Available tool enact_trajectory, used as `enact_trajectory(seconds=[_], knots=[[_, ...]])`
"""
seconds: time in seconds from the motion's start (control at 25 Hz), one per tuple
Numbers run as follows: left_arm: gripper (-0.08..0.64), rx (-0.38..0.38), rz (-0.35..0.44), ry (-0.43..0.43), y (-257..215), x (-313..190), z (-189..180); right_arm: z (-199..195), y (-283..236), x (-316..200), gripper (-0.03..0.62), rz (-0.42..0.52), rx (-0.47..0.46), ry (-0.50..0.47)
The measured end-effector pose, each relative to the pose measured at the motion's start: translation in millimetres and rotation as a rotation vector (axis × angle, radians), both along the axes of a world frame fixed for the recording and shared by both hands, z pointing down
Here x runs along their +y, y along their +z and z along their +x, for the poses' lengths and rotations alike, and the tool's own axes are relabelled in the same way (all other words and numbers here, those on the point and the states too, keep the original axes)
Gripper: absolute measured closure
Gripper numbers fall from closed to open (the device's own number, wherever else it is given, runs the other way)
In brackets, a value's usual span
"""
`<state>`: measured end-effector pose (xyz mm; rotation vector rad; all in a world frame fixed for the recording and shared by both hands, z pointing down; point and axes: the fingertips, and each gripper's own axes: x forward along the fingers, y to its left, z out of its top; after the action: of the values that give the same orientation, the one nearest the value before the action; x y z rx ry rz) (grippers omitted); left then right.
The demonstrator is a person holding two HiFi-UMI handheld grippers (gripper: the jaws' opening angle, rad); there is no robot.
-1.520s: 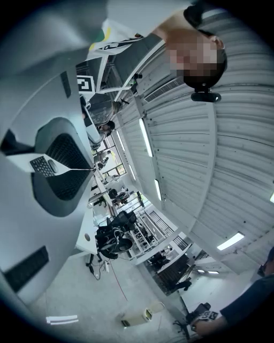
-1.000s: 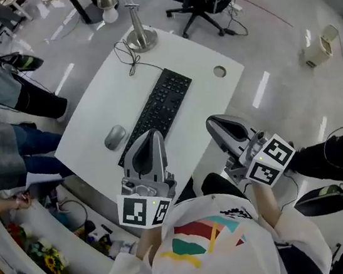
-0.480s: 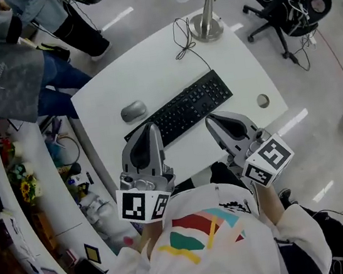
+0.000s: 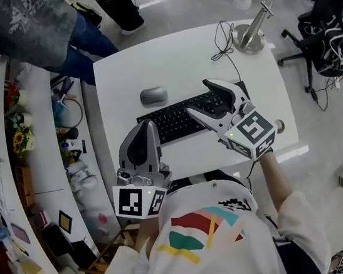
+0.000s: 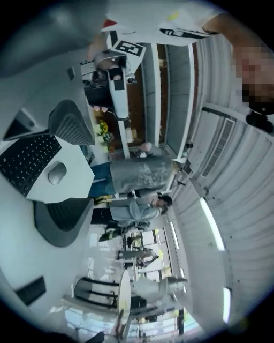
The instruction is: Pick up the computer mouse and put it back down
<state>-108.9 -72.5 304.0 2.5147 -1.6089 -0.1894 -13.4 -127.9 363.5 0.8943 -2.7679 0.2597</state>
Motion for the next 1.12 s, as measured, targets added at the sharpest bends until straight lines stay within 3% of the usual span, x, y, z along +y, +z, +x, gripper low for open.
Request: enact_trajectory(seconds=[0.2,0.4,0.64,0.76,1.12], knots=[[0.514,0.028,-0.058,-0.13,21,-3,-44,-78,34,-30,0.307,0.023,0.213,-0.329],[0.514,0.071,-0.133,-0.198,57,-6,-91,-132,97,-52,0.307,-0.018,0.434,-0.5],[0.514,0.095,-0.182,-0.261,96,-14,-137,-166,181,-72,0.307,-0.065,0.717,-0.623],[0.514,0.119,-0.188,-0.288,105,-17,-154,-174,206,-76,0.307,-0.112,0.817,-0.67],[0.514,0.166,-0.178,-0.291,111,-29,-182,-182,245,-88,0.307,-0.234,0.929,-0.664]])
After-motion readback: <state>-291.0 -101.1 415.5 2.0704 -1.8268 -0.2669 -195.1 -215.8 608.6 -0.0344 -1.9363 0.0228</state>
